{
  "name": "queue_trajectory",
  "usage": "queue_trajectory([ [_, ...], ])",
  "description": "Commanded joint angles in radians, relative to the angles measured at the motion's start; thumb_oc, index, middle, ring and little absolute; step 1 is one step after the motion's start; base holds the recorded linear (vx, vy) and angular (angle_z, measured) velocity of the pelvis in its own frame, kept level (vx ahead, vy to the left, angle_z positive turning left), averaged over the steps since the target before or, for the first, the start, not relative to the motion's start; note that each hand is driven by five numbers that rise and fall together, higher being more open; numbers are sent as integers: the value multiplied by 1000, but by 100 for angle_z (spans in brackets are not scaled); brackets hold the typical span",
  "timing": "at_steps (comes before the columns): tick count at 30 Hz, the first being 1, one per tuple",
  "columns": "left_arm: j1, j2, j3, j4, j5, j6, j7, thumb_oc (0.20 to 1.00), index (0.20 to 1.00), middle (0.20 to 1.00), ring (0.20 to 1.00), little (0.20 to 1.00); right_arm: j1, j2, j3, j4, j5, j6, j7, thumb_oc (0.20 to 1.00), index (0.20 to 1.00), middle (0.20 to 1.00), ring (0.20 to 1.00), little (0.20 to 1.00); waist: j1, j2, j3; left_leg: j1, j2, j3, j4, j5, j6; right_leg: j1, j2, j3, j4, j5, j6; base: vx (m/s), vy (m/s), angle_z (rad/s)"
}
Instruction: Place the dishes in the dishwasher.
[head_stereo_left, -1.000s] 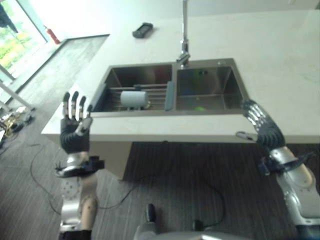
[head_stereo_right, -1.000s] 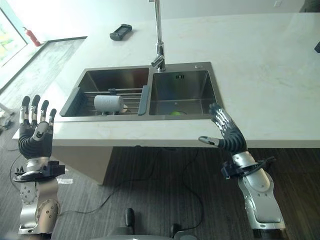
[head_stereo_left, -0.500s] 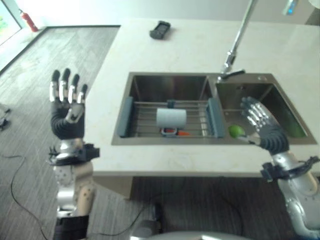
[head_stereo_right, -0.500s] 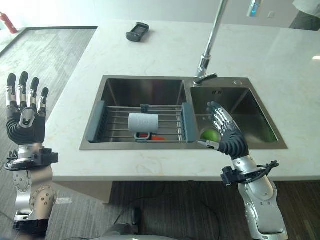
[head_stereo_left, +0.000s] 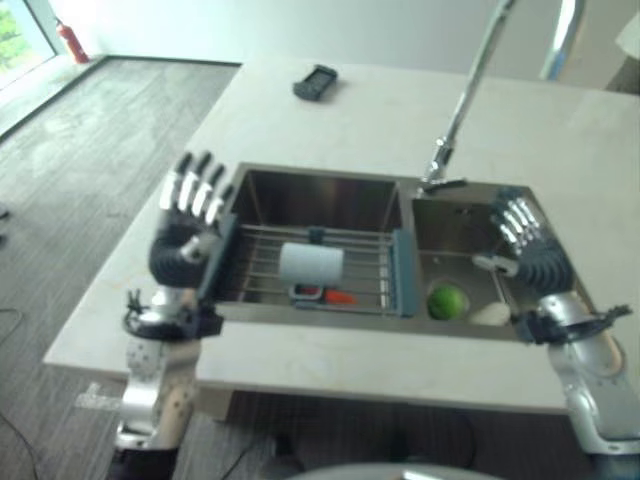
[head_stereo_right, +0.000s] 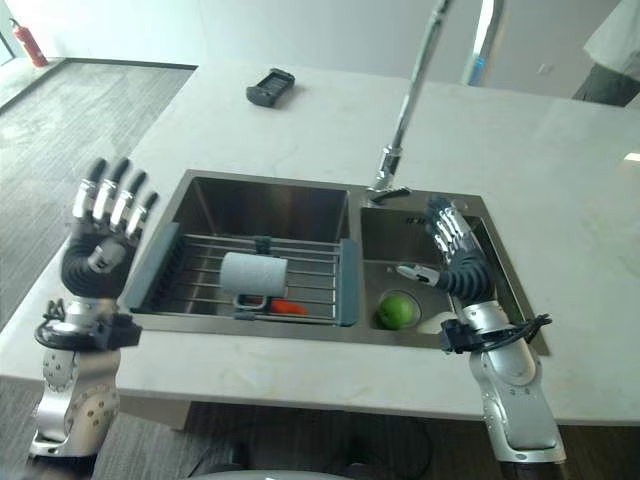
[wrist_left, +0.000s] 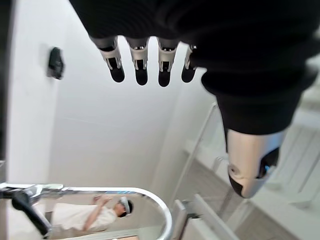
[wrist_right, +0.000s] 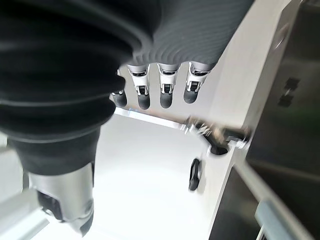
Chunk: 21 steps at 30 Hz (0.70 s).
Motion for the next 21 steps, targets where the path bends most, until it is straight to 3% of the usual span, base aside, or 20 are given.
queue_trajectory([
  [1,-83,50,56,-56,45,-106,15,1000,1000,1000,1000,1000,-20,15,-23,-67,73,-22,8,1000,1000,1000,1000,1000,-14,-44,-28,0,-53,27,8,-91,14,62,-78,-58,3,-74,80,24,-148,-11],
  [4,-96,48,46,-52,57,-81,12,1000,1000,1000,1000,1000,-15,14,-20,-65,71,-19,10,1000,1000,1000,1000,1000,-27,-33,-37,6,-43,38,8,-88,6,72,-70,-60,3,-86,70,16,-114,-1],
  [7,-103,85,52,-45,219,-86,45,1000,1000,1000,1000,1000,-14,2,-24,-66,74,-6,3,1000,1000,1000,1000,1000,-38,-21,-41,11,-35,57,8,-85,-2,80,-69,-70,3,-92,68,3,-37,-3],
  [11,-132,256,82,-5,466,-58,125,1000,1000,1000,1000,1000,-42,-39,-31,-59,83,18,7,1000,1000,1000,1000,1000,-48,0,-51,17,-29,74,8,-81,-13,88,-76,-87,3,-94,75,-7,19,3],
  [13,-157,337,91,52,517,13,126,1000,1000,1000,1000,1000,-60,-56,-25,-42,72,11,5,1000,1000,1000,1000,1000,-55,12,-57,20,-27,79,8,-80,-16,91,-80,-91,3,-95,79,-10,57,4],
  [15,-171,362,81,93,539,111,92,1000,1000,1000,1000,1000,-70,-59,-15,-33,69,2,9,1000,1000,1000,1000,1000,-58,18,-61,23,-28,80,8,-81,-16,93,-81,-90,3,-95,82,0,82,3],
  [17,-190,394,60,136,629,136,112,1000,1000,1000,1000,1000,-81,-71,-8,-28,66,8,18,1000,1000,1000,1000,1000,-65,24,-63,29,-30,84,8,-82,-15,98,-81,-87,3,-96,83,-3,130,1],
  [18,-223,428,33,170,719,193,88,1000,1000,1000,1000,1000,-93,-91,-8,-16,65,15,36,1000,1000,1000,1000,1000,-72,29,-65,34,-31,88,8,-83,-13,102,-82,-85,3,-97,85,-8,120,-1],
  [21,-292,477,-30,231,772,254,48,1000,1000,1000,1000,1000,-118,-123,1,1,86,21,43,1000,1000,1000,1000,1000,-81,32,-68,38,-36,90,8,-86,-11,106,-82,-81,3,-97,88,0,102,0],
])
